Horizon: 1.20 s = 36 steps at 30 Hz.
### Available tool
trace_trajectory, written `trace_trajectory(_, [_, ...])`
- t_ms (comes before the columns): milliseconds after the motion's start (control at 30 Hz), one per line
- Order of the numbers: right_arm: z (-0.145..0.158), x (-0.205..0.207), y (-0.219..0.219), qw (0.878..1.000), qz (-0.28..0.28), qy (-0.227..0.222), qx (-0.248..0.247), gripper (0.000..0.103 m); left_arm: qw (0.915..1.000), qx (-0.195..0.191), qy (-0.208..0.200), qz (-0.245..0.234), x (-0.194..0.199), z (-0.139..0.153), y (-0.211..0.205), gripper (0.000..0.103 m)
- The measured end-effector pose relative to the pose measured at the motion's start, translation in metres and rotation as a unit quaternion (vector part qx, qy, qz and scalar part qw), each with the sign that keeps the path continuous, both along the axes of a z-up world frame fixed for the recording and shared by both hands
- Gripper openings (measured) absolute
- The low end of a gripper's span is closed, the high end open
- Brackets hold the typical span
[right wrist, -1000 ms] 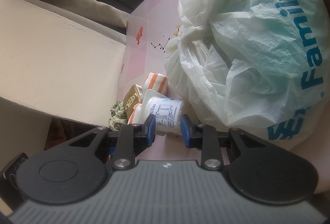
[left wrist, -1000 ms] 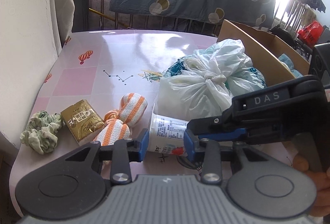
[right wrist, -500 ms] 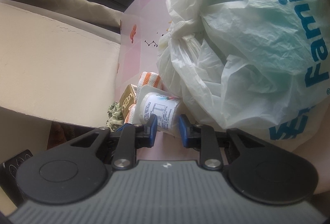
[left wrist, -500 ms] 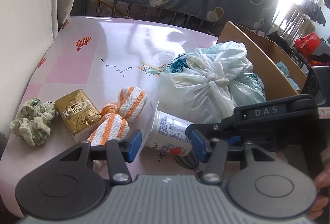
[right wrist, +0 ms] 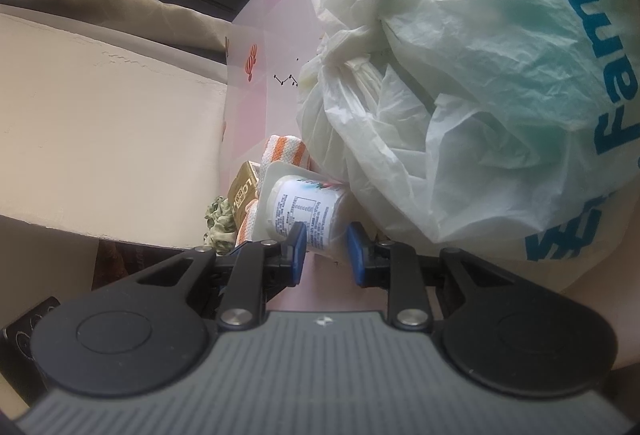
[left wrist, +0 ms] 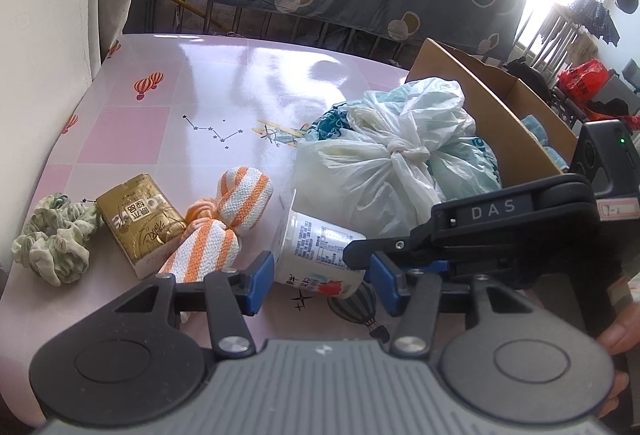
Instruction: Organize soft objects
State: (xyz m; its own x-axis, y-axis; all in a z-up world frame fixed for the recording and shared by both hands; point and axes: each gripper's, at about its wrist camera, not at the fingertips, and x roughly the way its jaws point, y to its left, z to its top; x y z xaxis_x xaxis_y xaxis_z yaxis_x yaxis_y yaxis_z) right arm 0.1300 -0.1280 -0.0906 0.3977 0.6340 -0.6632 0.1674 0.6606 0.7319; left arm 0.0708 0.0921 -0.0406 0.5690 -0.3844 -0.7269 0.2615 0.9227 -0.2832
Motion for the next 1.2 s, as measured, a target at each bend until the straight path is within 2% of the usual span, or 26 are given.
trace_trajectory(100, [0.004, -0.001, -0.001, 1.000, -0.003, -0.006, -0.010, 0.023, 0.9998, 0.001, -0.009, -0.015, -0.007, 0.002, 0.003, 0.053])
trace_trajectory(267, [0.005, 0.000, -0.004, 1.000, -0.011, -0.013, -0.011, 0.024, 0.9994, 0.015, 0.000, -0.032, -0.007, -0.004, 0.000, 0.053])
trace_trajectory(467, [0.002, 0.001, 0.001, 1.000, -0.006, -0.013, -0.012, 0.026, 0.9997, 0.015, -0.001, -0.019, 0.001, -0.009, -0.004, 0.053])
trace_trajectory(633, [0.001, 0.003, 0.000, 1.000, -0.007, -0.015, -0.007, 0.026, 0.9989, 0.041, -0.010, -0.019, 0.004, -0.012, -0.006, 0.053])
trace_trajectory(833, [-0.001, 0.004, 0.001, 1.000, -0.008, -0.013, -0.001, 0.026, 0.9990, 0.040, -0.007, -0.018, 0.010, -0.018, -0.008, 0.054])
trace_trajectory(967, [-0.001, 0.005, 0.000, 1.000, -0.009, -0.012, 0.002, 0.026, 0.9985, 0.049, -0.012, -0.021, 0.007, -0.016, -0.010, 0.049])
trace_trajectory(1067, [-0.004, 0.004, -0.002, 1.000, -0.013, -0.008, 0.008, 0.026, 0.9990, 0.039, -0.011, -0.018, 0.002, -0.013, -0.008, 0.046])
trace_trajectory(1200, [-0.008, 0.001, -0.004, 1.000, -0.018, -0.003, 0.018, 0.026, 0.9990, 0.040, -0.018, -0.011, -0.009, -0.010, -0.009, 0.046])
